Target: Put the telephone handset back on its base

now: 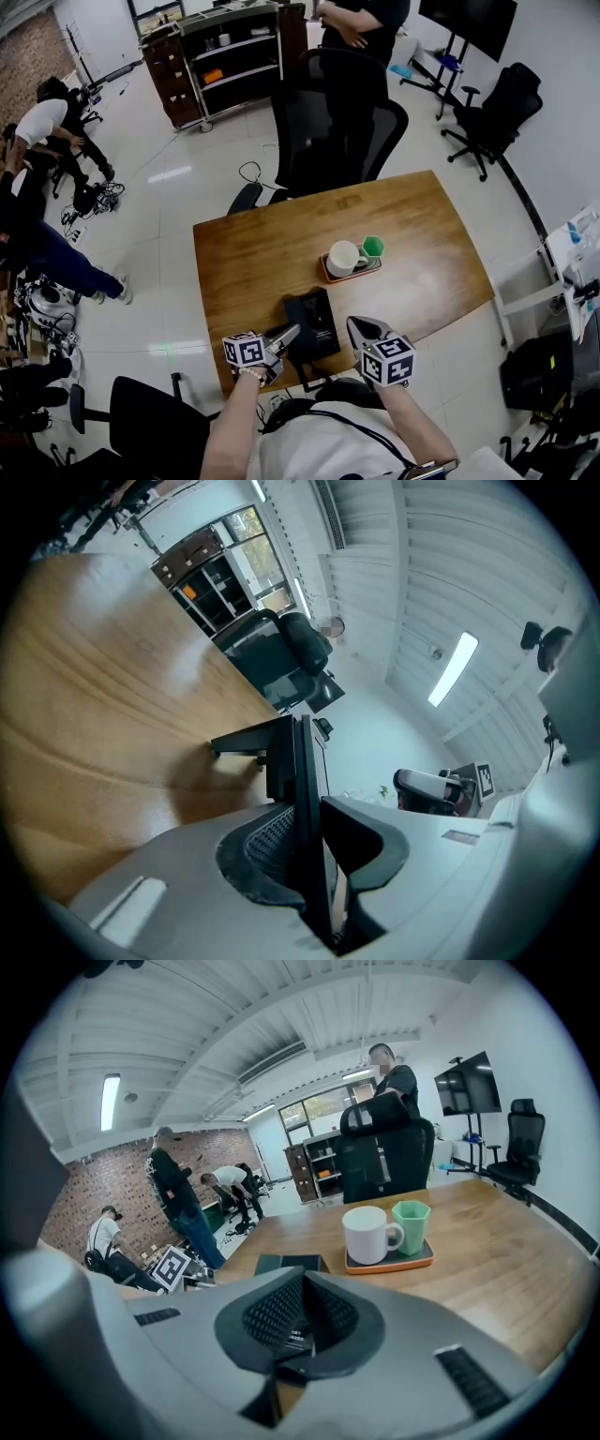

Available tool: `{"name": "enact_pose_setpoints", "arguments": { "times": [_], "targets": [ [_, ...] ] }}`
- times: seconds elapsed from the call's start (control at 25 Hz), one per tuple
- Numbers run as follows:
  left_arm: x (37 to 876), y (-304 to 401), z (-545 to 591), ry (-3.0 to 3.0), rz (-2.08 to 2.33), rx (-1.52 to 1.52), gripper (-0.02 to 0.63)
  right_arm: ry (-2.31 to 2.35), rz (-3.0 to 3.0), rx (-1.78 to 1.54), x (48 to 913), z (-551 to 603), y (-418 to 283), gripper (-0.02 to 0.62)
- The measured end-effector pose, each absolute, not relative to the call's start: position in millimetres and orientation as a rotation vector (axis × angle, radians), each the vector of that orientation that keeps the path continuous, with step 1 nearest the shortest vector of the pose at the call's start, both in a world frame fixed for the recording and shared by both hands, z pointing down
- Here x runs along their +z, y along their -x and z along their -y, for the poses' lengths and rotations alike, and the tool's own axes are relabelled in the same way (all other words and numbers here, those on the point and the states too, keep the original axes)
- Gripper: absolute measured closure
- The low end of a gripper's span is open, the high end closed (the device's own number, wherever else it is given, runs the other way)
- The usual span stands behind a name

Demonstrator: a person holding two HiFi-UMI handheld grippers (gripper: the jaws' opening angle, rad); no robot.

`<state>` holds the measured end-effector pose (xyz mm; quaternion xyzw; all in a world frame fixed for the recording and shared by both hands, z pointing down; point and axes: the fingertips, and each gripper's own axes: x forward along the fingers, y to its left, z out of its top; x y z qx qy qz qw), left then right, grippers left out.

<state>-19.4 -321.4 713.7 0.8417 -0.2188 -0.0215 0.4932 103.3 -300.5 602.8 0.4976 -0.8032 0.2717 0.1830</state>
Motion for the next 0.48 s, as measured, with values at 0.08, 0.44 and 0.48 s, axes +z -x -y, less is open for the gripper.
{"name": "enact_pose_setpoints", "arguments": {
  "times": [0.08, 0.44, 0.48],
  "targets": [
    [719, 25, 322, -2.073, 0.610, -0.004, 0.486, -1.396, 2.269, 0.767, 604, 299, -102, 0.592],
    [721, 42, 330, -2.058, 0.790, 0.003, 0.353, -1.375, 2.281, 0.767, 601, 296, -100, 0.592],
    [713, 45, 333, -2.049, 0.798, -0.038, 0.353, -1.375, 2.281, 0.767, 600, 296, -100, 0.592]
  ]
}}
